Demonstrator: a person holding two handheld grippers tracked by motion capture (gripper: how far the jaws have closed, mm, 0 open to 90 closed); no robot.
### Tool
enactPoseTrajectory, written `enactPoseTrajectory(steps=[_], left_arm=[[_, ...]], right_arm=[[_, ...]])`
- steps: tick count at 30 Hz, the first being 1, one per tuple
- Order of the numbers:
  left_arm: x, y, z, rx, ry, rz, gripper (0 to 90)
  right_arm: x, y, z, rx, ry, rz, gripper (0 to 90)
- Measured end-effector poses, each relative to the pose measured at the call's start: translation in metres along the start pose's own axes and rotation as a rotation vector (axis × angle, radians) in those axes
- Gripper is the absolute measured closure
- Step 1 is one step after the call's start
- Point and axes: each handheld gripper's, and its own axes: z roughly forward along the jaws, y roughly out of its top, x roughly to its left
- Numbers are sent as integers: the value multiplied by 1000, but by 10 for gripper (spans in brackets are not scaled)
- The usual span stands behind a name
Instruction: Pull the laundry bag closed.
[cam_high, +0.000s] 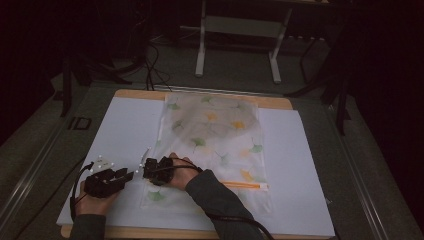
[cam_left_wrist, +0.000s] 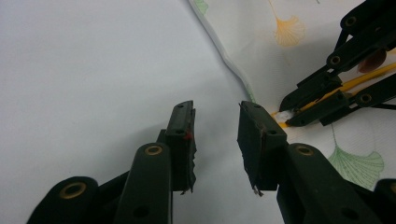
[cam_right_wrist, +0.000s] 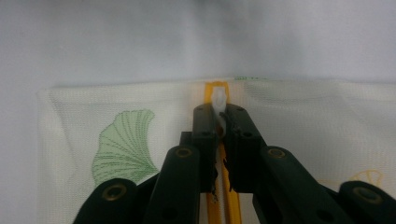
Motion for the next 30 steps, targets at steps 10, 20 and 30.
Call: enactPoseTrajectory(steps=[10, 20, 30], left_arm=[[-1, 0, 0, 4, -13, -1, 661], [-1, 0, -1, 7, -104, -44, 650], [-1, 0, 3, 24, -171, -89, 641]], right_arm=[[3, -4, -1, -23, -29, -13, 841], [5, -6, -4, -44, -44, -22, 843], [5, -6, -6, -59, -50, -24, 843]])
